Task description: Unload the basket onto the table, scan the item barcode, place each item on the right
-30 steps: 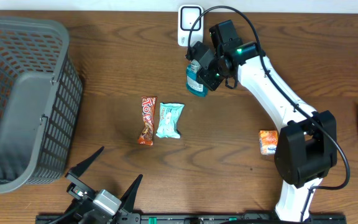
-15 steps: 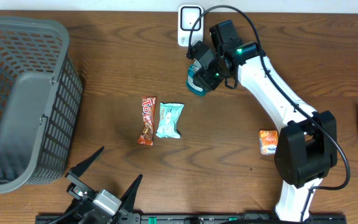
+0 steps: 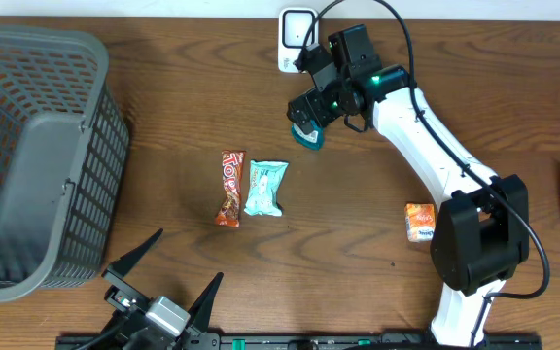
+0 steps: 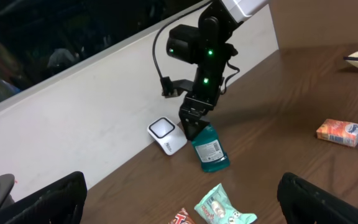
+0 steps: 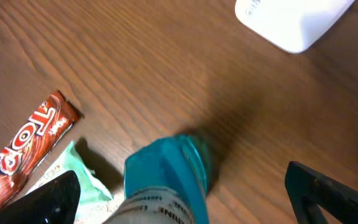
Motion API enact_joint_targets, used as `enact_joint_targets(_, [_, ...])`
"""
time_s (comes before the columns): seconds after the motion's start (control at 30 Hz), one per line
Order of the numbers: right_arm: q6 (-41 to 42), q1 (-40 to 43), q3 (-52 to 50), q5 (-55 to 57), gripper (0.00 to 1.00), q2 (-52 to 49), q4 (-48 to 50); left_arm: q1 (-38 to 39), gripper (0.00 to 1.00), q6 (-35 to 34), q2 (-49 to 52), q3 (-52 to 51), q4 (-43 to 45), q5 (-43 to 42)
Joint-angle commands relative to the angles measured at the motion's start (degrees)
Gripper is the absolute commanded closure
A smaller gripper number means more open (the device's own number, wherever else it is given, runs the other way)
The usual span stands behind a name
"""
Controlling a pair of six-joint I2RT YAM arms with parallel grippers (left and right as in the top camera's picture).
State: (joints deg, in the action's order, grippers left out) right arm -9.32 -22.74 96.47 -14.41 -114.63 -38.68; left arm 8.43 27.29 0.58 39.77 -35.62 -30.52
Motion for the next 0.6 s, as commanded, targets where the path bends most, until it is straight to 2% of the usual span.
enact_joint_targets(0.0, [-1.0, -0.7, 0.3, -0.1, 0.01, 1.0, 0.8, 0.0, 0.02, 0.6, -0.4, -0.2, 0.3, 0.1])
enact_joint_targets(0.3, [-0.9, -2.9, -1.4, 7.8, 0.01, -0.6, 3.1, 0.0, 0.02, 0.6, -0.4, -0.2, 0.3, 0.1])
enact_joint_targets(0.47, [5.3, -4.5, -2.5, 18.2, 0.01, 0.3, 1.4, 0.0, 0.02, 0.6, -0.4, -0.2, 0.3, 0.1])
enact_joint_targets(0.57, [6.6, -4.6, -2.5, 18.4, 0.01, 5.5, -1.0, 0.0, 0.02, 0.6, -0.4, -0.2, 0.3, 0.1])
